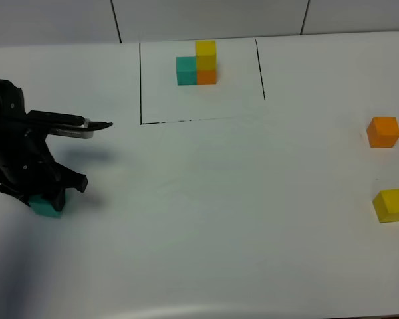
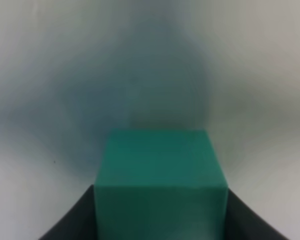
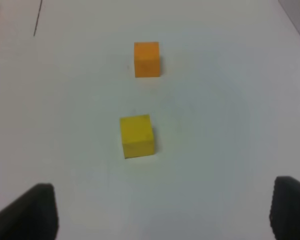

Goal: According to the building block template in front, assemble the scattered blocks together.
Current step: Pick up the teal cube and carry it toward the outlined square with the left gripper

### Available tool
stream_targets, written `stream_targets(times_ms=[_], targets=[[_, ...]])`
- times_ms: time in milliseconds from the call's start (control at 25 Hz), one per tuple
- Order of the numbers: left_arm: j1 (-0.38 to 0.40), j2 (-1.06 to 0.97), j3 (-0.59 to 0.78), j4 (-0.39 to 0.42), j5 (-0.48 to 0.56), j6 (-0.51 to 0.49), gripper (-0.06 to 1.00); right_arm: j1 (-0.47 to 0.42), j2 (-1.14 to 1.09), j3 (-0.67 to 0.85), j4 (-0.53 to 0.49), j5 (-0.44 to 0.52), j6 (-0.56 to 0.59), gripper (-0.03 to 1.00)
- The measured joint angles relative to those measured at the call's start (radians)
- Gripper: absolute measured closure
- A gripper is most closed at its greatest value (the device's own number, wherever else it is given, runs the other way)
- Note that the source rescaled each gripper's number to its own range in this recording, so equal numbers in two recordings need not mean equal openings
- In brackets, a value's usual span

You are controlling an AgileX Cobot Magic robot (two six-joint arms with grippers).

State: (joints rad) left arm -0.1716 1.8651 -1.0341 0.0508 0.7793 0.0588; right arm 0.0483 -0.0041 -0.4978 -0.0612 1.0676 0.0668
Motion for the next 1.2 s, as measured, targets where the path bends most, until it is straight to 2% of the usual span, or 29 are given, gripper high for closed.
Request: stream_targets(times_ms=[160, 320, 480, 680, 760, 960, 1200], targets=[[-0.070, 0.001, -0.067, -0.008, 0.057, 0.124, 0.94, 0.000, 0.000, 0.000, 0.000, 0.000, 0.000, 0.24], [-0.183, 0.034, -0.194, 0.007, 0.143, 0.244, 0.94, 0.000, 0.000, 0.000, 0.000, 0.000, 0.000, 0.24], [-0.298, 0.112, -0.367, 0.050, 0.259, 0.315, 0.94, 0.000, 0.000, 0.000, 0.000, 0.000, 0.000, 0.24], [-0.401, 0.232, -0.606, 0.073, 0.375, 0.475, 0.94, 0.000, 0.000, 0.000, 0.000, 0.000, 0.000, 0.24], [-0.431, 0.282, -0.689, 0.082, 0.407, 0.534, 0.94, 0.000, 0.000, 0.000, 0.000, 0.000, 0.000, 0.24], [-0.479, 0.385, -0.848, 0.083, 0.410, 0.676, 0.94, 0.000, 0.000, 0.000, 0.000, 0.000, 0.000, 0.24], [-0.502, 0.464, -0.949, 0.071, 0.410, 0.765, 0.94, 0.000, 0.000, 0.000, 0.000, 0.000, 0.000, 0.24]])
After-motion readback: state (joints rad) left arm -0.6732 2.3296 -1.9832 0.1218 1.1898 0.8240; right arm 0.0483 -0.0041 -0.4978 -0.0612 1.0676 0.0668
